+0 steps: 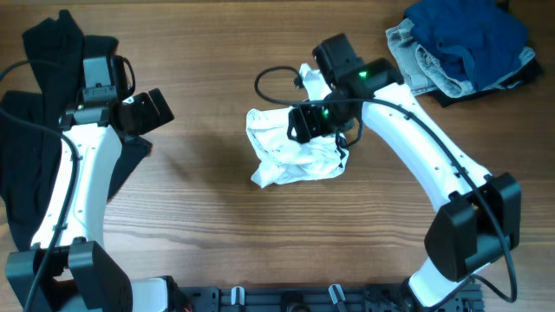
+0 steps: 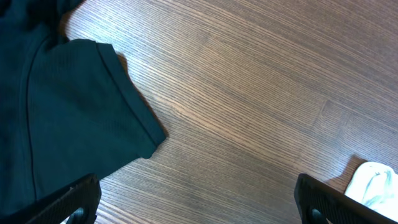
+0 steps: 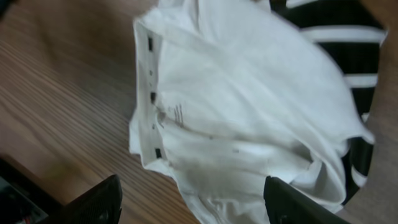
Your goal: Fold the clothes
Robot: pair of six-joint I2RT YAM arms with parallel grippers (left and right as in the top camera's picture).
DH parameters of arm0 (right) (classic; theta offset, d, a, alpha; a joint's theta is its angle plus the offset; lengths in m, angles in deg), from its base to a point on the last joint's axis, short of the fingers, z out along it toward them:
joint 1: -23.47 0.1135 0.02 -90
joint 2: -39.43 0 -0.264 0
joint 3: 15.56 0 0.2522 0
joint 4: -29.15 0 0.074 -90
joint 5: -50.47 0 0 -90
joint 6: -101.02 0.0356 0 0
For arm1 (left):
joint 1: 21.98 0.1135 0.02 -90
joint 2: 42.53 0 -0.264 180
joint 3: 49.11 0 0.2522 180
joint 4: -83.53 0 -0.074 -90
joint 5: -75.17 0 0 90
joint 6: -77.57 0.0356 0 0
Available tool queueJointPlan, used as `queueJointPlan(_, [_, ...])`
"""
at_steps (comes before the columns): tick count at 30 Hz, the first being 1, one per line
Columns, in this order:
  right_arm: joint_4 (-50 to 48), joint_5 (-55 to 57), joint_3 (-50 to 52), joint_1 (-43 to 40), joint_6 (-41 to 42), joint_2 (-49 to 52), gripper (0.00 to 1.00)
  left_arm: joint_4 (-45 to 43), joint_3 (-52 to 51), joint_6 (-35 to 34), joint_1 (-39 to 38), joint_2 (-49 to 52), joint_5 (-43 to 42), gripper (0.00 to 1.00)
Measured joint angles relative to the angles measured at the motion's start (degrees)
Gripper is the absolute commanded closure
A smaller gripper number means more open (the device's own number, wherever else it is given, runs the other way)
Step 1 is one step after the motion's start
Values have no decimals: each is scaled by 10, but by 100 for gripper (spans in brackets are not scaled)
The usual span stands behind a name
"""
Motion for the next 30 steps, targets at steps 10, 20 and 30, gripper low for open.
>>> queueJointPlan(10, [-1,16,51,4,-34,0,96,0,0,0,0,0,0,0])
queueJointPlan(20, [-5,3,51,143,-32,-3,76,0,0,0,0,0,-2,0])
queueJointPlan(30, [-13,-7,51,198,-21,-5,20,0,0,0,0,1,-2,0])
